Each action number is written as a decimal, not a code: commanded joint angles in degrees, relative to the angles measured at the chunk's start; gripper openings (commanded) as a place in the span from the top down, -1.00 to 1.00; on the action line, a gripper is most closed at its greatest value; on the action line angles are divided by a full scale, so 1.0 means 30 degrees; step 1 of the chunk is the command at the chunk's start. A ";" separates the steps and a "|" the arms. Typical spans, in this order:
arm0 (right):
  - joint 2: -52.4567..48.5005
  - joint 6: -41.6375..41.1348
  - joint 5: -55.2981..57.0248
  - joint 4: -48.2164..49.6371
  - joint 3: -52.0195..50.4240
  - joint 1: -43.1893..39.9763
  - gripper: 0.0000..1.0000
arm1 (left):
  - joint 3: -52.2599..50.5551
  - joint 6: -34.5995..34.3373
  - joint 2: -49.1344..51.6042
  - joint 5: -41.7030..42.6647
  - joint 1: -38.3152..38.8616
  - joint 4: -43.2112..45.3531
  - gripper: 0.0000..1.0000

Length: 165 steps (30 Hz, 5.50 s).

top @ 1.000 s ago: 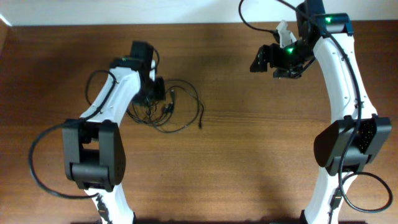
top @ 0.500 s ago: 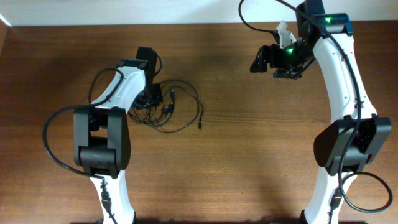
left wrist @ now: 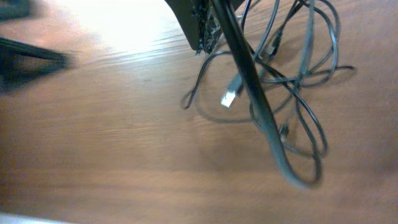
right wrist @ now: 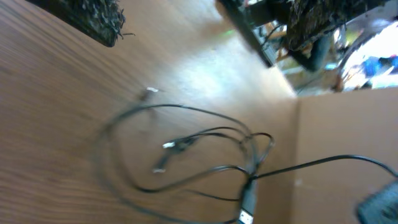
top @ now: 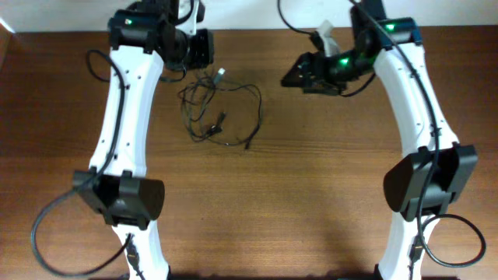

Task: Untangle cables

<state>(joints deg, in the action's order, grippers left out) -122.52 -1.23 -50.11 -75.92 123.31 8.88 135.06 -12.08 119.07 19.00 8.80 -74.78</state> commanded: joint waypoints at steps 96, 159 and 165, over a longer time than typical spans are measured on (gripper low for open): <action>-0.0109 -0.2820 0.6237 0.0189 -0.2630 -0.1588 -0.98 | 1.1511 -0.1042 -0.3934 0.2514 -0.1078 0.6404 1.00; 0.6965 -0.0984 0.9522 0.3490 -0.8357 -0.8473 0.92 | 0.9668 0.0080 -0.2004 -0.9945 -0.6674 0.0940 1.00; 0.6914 -0.2761 1.2313 0.2929 -0.8429 -0.9420 0.92 | 0.9668 0.0058 -0.1982 -0.9122 -0.9114 0.1428 1.00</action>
<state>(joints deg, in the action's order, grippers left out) -101.56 -7.92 -16.40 -67.13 98.32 -16.84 163.72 -13.23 114.52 -7.46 -15.18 -70.26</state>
